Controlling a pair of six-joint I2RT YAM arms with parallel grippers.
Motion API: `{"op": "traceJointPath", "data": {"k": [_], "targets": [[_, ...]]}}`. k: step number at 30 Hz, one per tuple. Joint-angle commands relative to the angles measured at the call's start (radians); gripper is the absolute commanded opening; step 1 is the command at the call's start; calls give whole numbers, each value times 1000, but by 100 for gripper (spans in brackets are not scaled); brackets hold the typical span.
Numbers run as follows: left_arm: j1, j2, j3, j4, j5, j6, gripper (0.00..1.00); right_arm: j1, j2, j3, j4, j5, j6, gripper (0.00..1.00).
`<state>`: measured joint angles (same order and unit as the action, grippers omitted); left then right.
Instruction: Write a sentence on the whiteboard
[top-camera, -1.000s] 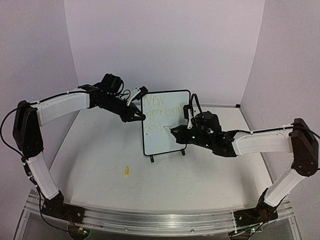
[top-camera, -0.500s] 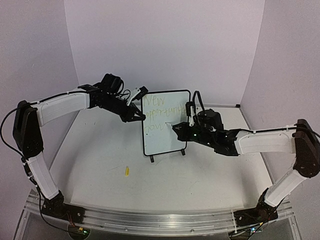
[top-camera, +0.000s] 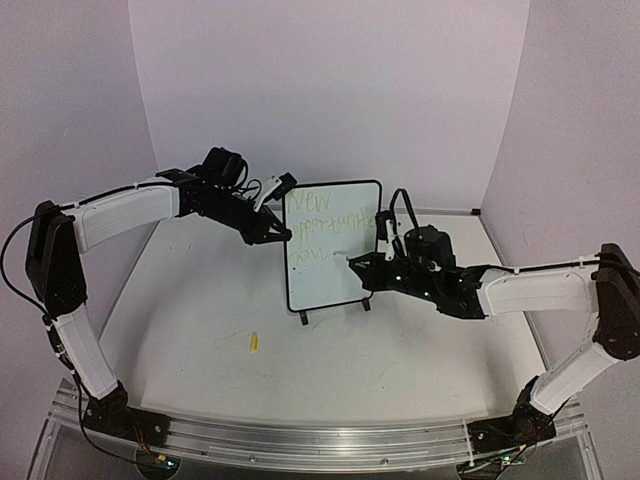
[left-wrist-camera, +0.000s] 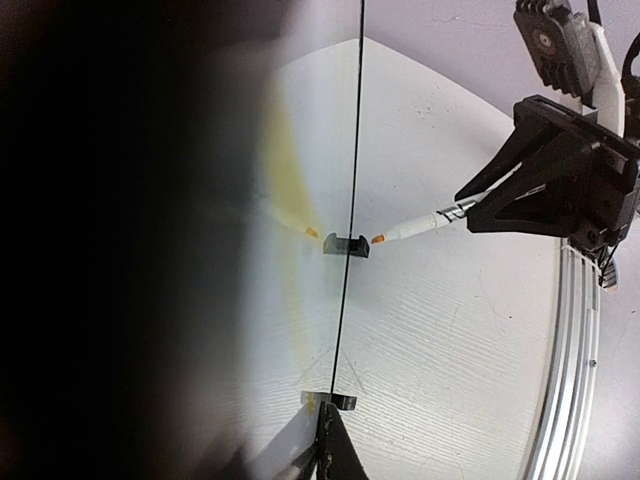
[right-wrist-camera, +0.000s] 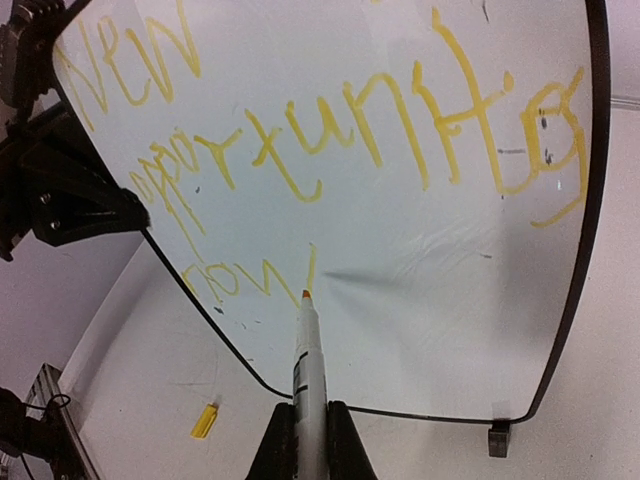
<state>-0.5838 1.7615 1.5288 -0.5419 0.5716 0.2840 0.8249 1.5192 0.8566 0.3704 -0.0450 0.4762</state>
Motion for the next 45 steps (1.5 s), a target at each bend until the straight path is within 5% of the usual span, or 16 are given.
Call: {"op": "traceJointPath", "data": {"k": [1, 32, 45], "targets": [[-4, -13, -23, -67, -96, 31, 0, -2, -22, -32, 34, 3, 19, 0], [-4, -11, -24, -67, -98, 32, 0, -2, 75, 64, 2, 84, 12, 0], [-4, -4, -43, -35, -171, 13, 0, -16, -127, -44, 34, 110, -19, 0]]}}
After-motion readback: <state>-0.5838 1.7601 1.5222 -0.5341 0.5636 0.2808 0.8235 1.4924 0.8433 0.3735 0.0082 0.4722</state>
